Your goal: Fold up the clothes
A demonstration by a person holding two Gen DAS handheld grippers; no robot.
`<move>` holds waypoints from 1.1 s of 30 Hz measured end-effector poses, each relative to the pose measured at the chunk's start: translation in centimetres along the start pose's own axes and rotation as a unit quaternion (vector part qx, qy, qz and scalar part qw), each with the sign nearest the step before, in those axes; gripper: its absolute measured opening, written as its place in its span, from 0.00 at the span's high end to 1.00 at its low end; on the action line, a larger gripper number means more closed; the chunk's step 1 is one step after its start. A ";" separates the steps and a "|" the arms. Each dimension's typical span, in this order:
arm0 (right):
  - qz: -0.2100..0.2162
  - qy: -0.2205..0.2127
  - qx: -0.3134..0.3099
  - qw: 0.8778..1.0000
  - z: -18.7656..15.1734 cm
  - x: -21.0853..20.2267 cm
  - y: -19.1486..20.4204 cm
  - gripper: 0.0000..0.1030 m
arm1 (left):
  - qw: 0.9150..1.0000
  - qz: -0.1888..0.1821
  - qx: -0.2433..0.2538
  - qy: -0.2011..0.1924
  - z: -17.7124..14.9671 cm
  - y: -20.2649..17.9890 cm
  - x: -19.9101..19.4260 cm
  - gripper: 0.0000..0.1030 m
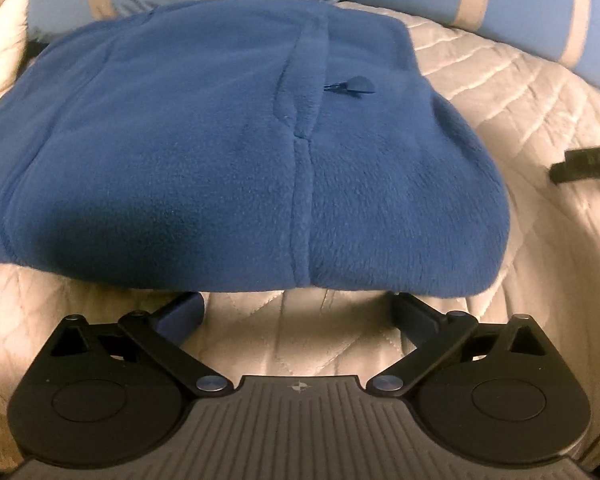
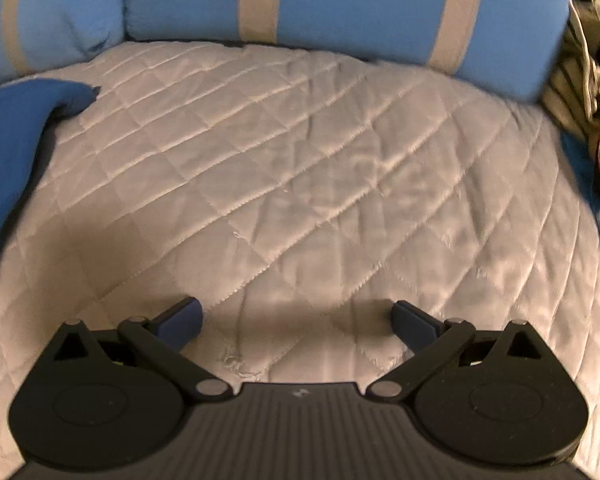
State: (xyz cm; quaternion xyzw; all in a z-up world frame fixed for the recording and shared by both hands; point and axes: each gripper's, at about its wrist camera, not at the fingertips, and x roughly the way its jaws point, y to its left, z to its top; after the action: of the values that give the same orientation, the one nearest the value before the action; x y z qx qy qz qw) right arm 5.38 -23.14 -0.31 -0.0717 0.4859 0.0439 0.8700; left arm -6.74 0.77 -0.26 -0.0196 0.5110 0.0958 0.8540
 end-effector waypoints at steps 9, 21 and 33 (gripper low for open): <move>0.003 0.001 0.009 1.000 -0.1 0.1 -0.1 0.00 | 1.000 0.006 -0.012 -0.005 -0.4 0.0 -0.3 0.00; 0.002 -0.001 0.009 1.000 0.0 0.2 -0.3 0.00 | 1.000 0.009 -0.016 -0.016 -0.8 -0.2 -0.5 0.00; 0.002 -0.001 0.009 1.000 0.0 0.2 -0.3 0.00 | 1.000 0.012 -0.018 -0.022 -1.0 -0.7 -0.4 0.00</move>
State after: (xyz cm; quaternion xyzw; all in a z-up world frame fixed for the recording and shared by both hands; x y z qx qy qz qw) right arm 5.50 -23.42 -0.50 -0.0631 0.4852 0.0411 0.8712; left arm -7.61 -0.14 -0.41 -0.0261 0.4903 0.1156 0.8635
